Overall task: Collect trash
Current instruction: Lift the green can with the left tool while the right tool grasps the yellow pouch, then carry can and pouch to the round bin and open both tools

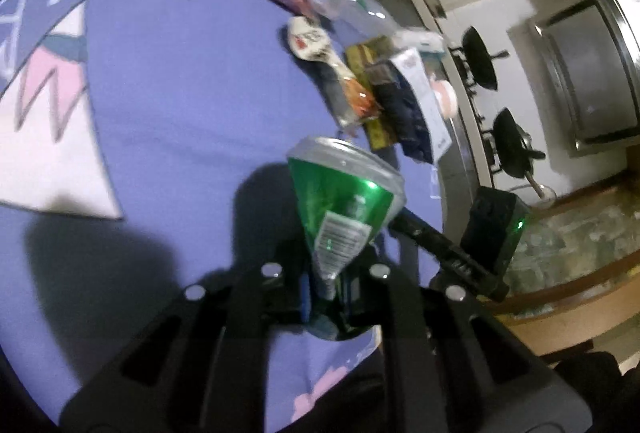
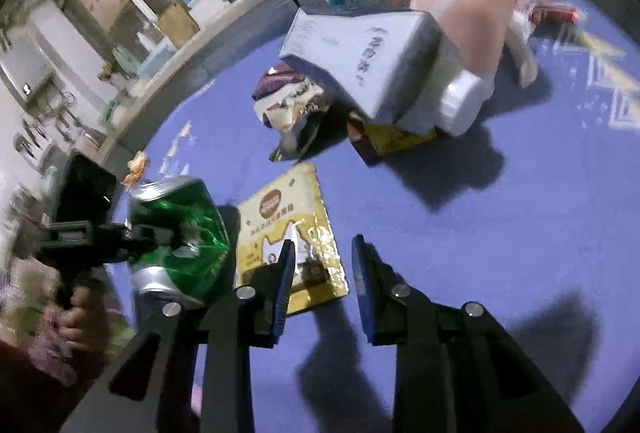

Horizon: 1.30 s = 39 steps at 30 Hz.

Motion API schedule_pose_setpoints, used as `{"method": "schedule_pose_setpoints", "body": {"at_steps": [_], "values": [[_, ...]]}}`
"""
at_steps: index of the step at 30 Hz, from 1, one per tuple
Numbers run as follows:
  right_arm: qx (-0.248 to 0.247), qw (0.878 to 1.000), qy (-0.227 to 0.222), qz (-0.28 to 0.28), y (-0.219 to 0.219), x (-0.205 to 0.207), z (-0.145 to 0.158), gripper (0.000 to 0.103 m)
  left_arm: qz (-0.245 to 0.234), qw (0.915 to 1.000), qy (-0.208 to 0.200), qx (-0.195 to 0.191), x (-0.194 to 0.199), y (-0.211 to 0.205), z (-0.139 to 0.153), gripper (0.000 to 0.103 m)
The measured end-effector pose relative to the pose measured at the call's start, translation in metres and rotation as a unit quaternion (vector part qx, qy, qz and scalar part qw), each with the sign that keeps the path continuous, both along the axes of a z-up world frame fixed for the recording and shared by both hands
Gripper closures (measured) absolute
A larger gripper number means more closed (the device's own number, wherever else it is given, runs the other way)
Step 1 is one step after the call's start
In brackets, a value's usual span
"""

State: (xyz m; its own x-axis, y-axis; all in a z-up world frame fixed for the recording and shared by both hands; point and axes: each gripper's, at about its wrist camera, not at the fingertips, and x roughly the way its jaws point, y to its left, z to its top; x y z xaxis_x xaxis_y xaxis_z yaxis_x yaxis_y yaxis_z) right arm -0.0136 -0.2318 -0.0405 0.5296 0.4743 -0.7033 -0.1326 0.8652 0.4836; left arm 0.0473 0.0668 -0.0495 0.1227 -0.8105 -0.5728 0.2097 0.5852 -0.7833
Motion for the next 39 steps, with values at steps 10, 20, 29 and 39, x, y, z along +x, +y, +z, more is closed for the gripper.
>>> {"method": "schedule_pose_setpoints", "body": {"at_steps": [10,20,29,39], "values": [[0.171,0.979,0.111,0.003,-0.028,0.019,-0.017,0.077,-0.021,0.9989,-0.015,0.039,0.004,-0.018,-0.003,0.089],[0.245,0.962,0.112,0.041,0.004,0.027,-0.019,0.072,-0.005,0.9991,0.006,0.042,0.005,-0.013,-0.012,0.084],[0.056,0.996,0.044,0.06,0.033,0.0,-0.007,0.098,-0.024,0.9991,-0.013,0.034,-0.001,-0.023,-0.003,0.092],[0.1,0.995,-0.009,-0.015,-0.042,-0.042,0.012,0.103,-0.115,0.9923,-0.039,0.025,-0.018,-0.1,0.034,0.094]]}}
